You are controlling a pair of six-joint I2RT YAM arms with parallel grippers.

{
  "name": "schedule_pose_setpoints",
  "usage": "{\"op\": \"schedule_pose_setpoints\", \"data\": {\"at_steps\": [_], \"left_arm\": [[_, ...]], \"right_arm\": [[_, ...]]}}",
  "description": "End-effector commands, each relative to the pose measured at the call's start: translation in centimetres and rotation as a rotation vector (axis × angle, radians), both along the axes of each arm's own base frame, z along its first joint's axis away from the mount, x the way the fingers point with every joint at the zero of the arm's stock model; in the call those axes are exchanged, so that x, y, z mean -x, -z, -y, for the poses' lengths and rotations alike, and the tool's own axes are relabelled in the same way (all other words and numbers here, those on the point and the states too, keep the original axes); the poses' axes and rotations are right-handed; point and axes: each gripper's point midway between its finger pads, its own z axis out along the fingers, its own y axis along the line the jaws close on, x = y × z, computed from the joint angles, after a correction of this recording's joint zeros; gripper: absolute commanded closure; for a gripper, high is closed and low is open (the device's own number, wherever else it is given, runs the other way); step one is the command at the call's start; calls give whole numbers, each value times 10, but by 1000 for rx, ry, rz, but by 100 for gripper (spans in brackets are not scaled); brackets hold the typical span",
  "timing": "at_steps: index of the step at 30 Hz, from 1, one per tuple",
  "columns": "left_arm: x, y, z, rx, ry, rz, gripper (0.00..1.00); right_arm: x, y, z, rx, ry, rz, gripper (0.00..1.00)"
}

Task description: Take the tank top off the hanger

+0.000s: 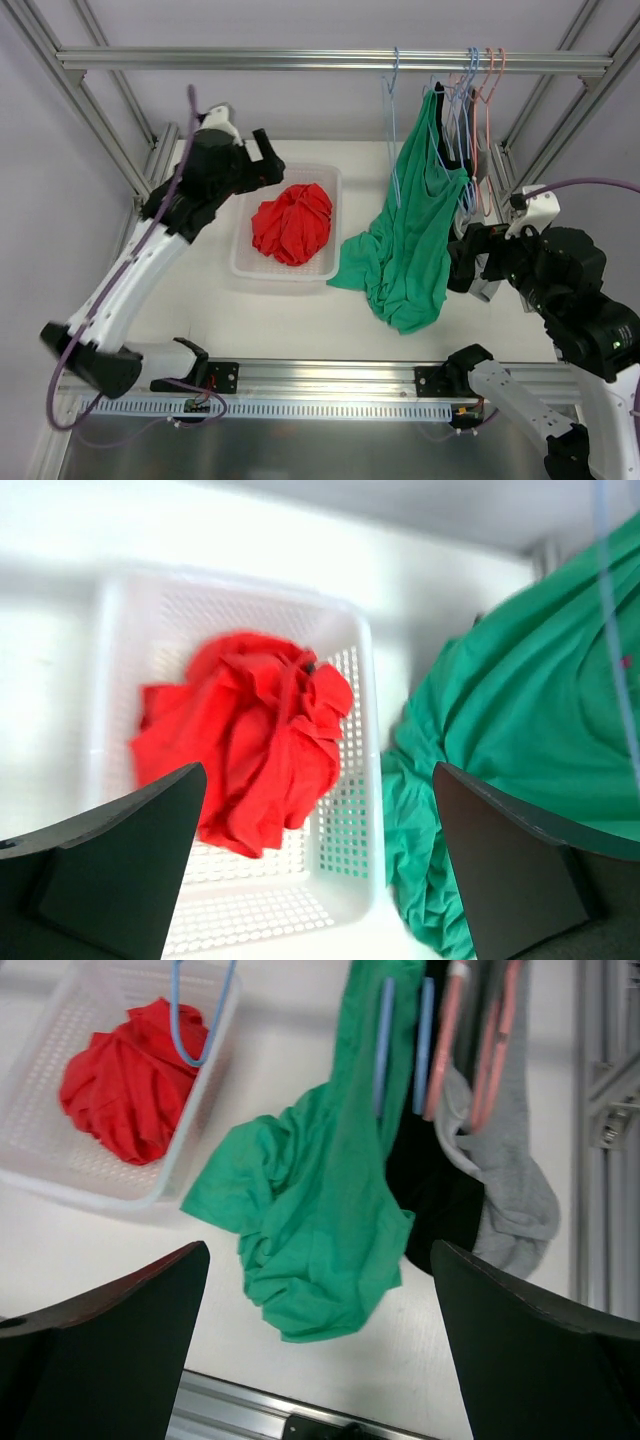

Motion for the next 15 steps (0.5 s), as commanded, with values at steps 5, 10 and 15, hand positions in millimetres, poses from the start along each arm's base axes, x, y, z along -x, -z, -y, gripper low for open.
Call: {"op": "schedule_pose_setpoints", "data": {"at_steps": [5,10,15], "left_arm": [[76,7,-116,-215,-254,-23,1],[120,14,-153,-270,-317,-19,1],[150,42,-166,-306,-296,-40,1]], "right_arm": [[21,-9,72,160,275,63,0],[35,11,81,175,286,33,0],[47,25,88,176,297,28,0]]}}
